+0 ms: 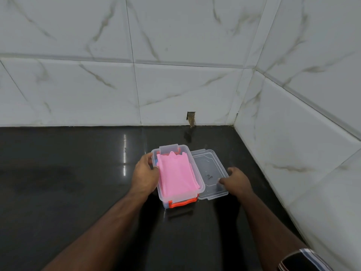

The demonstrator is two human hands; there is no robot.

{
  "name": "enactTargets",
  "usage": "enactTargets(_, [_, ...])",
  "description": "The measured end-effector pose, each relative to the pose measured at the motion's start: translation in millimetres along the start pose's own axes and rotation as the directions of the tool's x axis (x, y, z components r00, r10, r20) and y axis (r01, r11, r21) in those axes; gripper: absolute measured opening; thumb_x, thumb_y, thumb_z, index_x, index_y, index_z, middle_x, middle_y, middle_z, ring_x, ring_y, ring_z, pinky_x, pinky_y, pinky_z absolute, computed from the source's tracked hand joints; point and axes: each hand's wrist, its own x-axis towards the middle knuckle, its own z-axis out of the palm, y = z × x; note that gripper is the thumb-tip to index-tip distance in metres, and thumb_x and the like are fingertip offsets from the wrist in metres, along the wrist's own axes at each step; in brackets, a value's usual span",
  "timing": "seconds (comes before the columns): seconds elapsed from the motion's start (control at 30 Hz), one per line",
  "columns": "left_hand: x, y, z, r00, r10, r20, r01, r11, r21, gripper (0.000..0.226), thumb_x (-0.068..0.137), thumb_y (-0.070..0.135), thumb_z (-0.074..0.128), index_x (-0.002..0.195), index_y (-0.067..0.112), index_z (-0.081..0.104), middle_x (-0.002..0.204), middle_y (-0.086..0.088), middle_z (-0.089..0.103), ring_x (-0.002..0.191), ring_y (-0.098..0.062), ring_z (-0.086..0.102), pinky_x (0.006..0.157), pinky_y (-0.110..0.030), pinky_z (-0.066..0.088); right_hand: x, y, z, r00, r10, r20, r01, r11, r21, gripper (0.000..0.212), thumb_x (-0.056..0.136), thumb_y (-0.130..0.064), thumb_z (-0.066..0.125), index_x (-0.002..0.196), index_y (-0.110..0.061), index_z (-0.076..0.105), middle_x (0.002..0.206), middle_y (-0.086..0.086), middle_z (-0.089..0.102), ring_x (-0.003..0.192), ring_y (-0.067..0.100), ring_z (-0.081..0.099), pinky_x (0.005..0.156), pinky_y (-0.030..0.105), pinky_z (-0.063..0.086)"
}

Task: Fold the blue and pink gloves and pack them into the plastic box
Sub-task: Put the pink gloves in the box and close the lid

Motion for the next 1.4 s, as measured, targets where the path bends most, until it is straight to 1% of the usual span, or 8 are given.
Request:
enactTargets(0.2, [-2,0,-32,0.996,-0.041,-0.073,0.041,0.999,-0.007,0.044,0.090,0.000,0.051,0.131,0.017,0.055,0.107,0.005,0.061,0.094,-0.015,0.059,0.075,-0.027,0.046,-3,-25,13,1.000,-0.022,0.012,0.016,0.936,0.351,0.004,0.072,-0.011,0.069,0.074,-0.012,0.073,0.072,0.007,0.074,0.068,0.025,0.071,0.073,0.047,0.061])
enactTargets(0.33, [-5,-5,-54,0.995,-0.055,-0.078,0.052,0.998,-0.035,0.035,0.088,0.002,0.056,0.112,0.027,0.056,0.107,0.002,0.067,0.098,-0.021,0.066,0.080,-0.033,0.053,-15,-61,29,0.988,-0.077,0.131,-0.006,0.844,0.537,0.010,0.089,-0.011,0.067,0.091,-0.001,0.068,0.083,0.015,0.071,0.068,0.024,0.068,0.059,0.035,0.058])
enactTargets(0.47, [-9,-15,-74,0.986,-0.099,-0.136,0.099,0.995,-0.007,0.048,0.086,0.009,0.060,0.133,0.017,0.050,0.113,-0.004,0.066,0.096,-0.027,0.067,0.079,-0.043,0.060,-23,-96,46,0.969,-0.167,0.181,0.036,0.823,0.567,0.005,0.091,-0.014,0.065,0.095,-0.018,0.066,0.096,0.007,0.072,0.086,0.026,0.073,0.074,0.044,0.062])
enactTargets(0.57, [-19,-22,-82,0.949,-0.301,-0.090,0.270,0.928,-0.258,0.044,0.087,0.007,0.053,0.123,0.030,0.042,0.111,-0.012,0.064,0.089,-0.036,0.070,0.054,-0.041,0.059,-26,-122,54,0.957,-0.243,0.157,0.128,0.843,0.522,0.006,0.084,-0.019,0.068,0.088,-0.021,0.072,0.090,0.001,0.076,0.086,0.025,0.074,0.080,0.049,0.061])
enactTargets(0.7, [-47,-31,-90,0.882,-0.446,0.151,0.458,0.739,-0.494,0.042,0.088,0.004,0.053,0.121,0.026,0.039,0.107,-0.015,0.062,0.066,-0.023,0.063,0.064,-0.045,0.062,-36,-145,58,0.919,-0.381,0.100,0.329,0.882,0.337,0.010,0.085,-0.022,0.067,0.090,-0.025,0.075,0.086,-0.010,0.075,0.081,0.012,0.072,0.078,0.038,0.060])
enactTargets(0.83, [-49,-53,-112,0.859,-0.511,0.012,0.454,0.751,-0.479,0.032,0.086,0.028,0.067,0.106,0.021,0.043,0.091,-0.010,0.057,0.063,-0.021,0.052,0.051,-0.031,0.049,-47,-150,60,0.881,-0.466,0.083,0.442,0.873,0.206,0.008,0.086,-0.020,0.068,0.089,-0.024,0.074,0.087,-0.011,0.072,0.083,0.009,0.067,0.074,0.031,0.055])
enactTargets(1.13, [-14,-40,-133,0.978,-0.108,-0.178,0.075,0.980,-0.183,0.030,0.093,0.024,0.060,0.065,0.016,0.051,0.058,0.008,0.048,0.054,-0.007,0.041,0.054,-0.027,0.034,-76,-162,57,0.814,-0.577,0.062,0.570,0.815,0.104,0.009,0.083,-0.020,0.073,0.092,-0.025,0.073,0.087,-0.012,0.071,0.081,0.003,0.065,0.068,0.024,0.051])
enactTargets(1.4, [17,-12,-133,0.992,-0.119,0.035,0.122,0.987,-0.101,0.036,0.096,0.048,0.056,0.109,0.015,0.061,0.096,-0.007,0.070,0.064,-0.015,0.060,0.051,-0.024,0.044,-107,-153,72,0.649,-0.743,0.163,0.757,0.651,-0.046,0.039,0.078,-0.027,0.079,0.116,-0.023,0.070,0.125,-0.008,0.066,0.118,0.010,0.053,0.101,0.025,0.035])
